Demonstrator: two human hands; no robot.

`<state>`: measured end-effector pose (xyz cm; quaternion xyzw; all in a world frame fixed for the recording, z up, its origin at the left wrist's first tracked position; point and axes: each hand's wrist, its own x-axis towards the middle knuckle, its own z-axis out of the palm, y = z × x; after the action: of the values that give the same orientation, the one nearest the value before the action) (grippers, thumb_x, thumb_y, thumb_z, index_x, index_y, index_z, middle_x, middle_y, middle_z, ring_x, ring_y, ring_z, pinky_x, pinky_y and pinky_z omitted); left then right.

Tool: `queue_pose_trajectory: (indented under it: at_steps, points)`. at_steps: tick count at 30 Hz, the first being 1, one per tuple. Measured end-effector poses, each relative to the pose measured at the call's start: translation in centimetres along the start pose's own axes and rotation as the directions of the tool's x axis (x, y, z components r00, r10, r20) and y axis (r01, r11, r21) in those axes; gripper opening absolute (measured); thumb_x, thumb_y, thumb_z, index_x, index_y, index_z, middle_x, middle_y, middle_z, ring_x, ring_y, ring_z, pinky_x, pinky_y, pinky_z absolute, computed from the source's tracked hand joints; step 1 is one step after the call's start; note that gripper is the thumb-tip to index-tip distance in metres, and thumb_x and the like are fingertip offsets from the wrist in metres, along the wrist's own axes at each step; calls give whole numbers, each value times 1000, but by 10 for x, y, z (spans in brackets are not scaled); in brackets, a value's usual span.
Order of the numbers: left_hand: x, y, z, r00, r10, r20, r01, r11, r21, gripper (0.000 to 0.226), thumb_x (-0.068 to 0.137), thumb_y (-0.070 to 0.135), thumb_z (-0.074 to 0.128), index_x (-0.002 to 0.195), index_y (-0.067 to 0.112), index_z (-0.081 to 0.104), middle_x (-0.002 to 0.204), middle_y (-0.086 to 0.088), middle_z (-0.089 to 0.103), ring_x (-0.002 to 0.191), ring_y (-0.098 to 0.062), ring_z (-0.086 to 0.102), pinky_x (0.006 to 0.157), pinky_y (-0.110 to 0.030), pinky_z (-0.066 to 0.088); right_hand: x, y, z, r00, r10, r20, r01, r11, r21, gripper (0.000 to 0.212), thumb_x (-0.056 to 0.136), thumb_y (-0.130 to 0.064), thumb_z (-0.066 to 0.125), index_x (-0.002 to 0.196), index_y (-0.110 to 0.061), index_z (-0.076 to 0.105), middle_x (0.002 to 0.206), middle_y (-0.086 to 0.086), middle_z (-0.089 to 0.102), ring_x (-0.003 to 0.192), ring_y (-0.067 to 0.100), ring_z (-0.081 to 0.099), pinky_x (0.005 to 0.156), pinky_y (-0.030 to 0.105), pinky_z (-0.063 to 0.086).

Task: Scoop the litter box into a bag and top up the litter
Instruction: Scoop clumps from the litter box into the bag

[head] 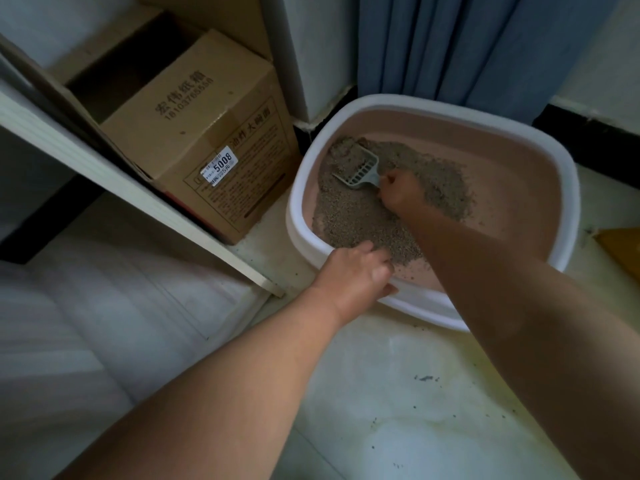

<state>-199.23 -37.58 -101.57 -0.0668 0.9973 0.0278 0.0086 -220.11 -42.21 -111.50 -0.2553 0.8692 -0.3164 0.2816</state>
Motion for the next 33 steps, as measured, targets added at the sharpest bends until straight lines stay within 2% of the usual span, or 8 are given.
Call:
queue_pose_trajectory:
  at_steps: [3,6,10,15,17,25,30,33]
  points:
    - [0,1,1,1000,8,22,-8,1000,6,31,78,42,75,75,12,73,80,-1,65,79,-24,59,50,-27,22,0,3,-3,1000,10,3,-10,1000,-6,33,103,-23,43,114,-5,69,99,17,69,89,31,64,71,32,45]
    - [0,-1,-3,999,-2,43,2,1000,5,30,75,41,78,72,12,72,77,0,64,77,-24,60,50,-25,20,-1,2,-7,998,59,-7,-59,998,-31,33,102,-23,44,114,-5,69,106,19,69,94,33,64,71,32,42]
    - [1,1,-3,999,-2,44,3,1000,-4,32,86,40,67,89,9,73,92,-3,66,90,-26,58,54,-29,27,-4,1,-9,1000,25,-4,-25,1000,12,33,103,-23,43,118,-8,69,102,15,71,86,26,63,73,33,50]
    - [6,0,-8,990,-31,137,28,999,26,38,96,43,52,109,10,68,109,-2,61,105,-25,53,62,-30,31,-8,-1,2,999,-34,38,30,996,86,29,104,-21,45,86,-13,67,81,12,65,66,22,56,63,31,41]
    - [7,0,-10,983,-33,178,26,999,44,39,97,43,49,112,12,66,112,-1,59,108,-24,52,63,-31,32,-12,-1,3,999,-40,27,38,996,81,29,103,-23,46,83,-17,64,79,11,63,70,24,56,63,31,40]
    - [10,1,-17,967,-24,252,0,996,93,40,98,44,48,115,13,65,111,-1,59,107,-23,53,66,-31,34,-40,11,-28,995,-96,-3,96,993,71,25,104,-22,46,89,-18,65,72,6,58,68,24,52,63,30,38]
    - [9,4,-22,966,-16,258,-10,995,99,40,97,44,49,113,12,66,109,-3,61,105,-25,56,69,-32,37,-68,23,-47,997,-78,-15,79,990,112,30,103,-20,46,78,-14,61,66,7,56,61,22,49,60,31,36]
    - [11,6,-26,963,0,269,-32,993,116,39,98,44,49,110,10,66,106,-5,62,101,-26,59,71,-33,41,-88,28,-58,998,-64,-11,65,989,134,37,104,-19,45,69,-21,59,60,1,53,54,17,45,55,29,34]
